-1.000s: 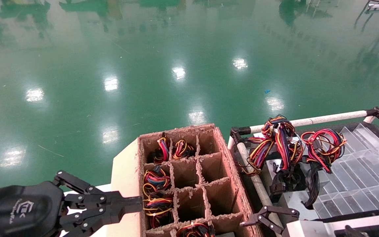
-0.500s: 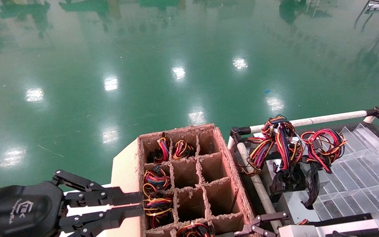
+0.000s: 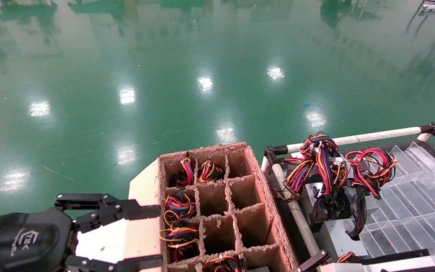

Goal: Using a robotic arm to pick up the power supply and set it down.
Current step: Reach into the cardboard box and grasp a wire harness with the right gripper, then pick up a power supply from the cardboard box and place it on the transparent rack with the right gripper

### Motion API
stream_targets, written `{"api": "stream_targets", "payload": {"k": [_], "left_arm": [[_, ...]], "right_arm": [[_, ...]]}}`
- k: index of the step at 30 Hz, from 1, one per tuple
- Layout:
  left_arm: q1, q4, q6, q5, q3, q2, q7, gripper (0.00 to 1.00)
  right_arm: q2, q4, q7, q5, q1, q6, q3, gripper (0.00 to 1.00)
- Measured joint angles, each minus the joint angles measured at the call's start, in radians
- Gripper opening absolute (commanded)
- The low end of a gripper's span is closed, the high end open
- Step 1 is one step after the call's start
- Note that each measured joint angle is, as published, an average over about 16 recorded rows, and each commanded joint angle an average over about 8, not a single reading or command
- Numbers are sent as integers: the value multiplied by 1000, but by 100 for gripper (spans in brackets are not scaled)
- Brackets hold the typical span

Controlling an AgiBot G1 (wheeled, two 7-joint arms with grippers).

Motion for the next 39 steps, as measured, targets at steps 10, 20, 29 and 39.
{"api": "stream_targets", "payload": {"k": [10,20,29,39], "left_arm": [[0,0,0,0,0,0,0,100],[0,0,0,0,0,0,0,100],[0,0,0,0,1,0,0,100],[0,0,0,-1,1,0,0,100]], "right_arm": [[21,-2,16,40,1,-8,12,0],[69,-68,2,217,-1,-28,84,0],[127,-166,-30,436,27,-55,176,0],[225,-264,-58,571,132,-71,239,0]]}}
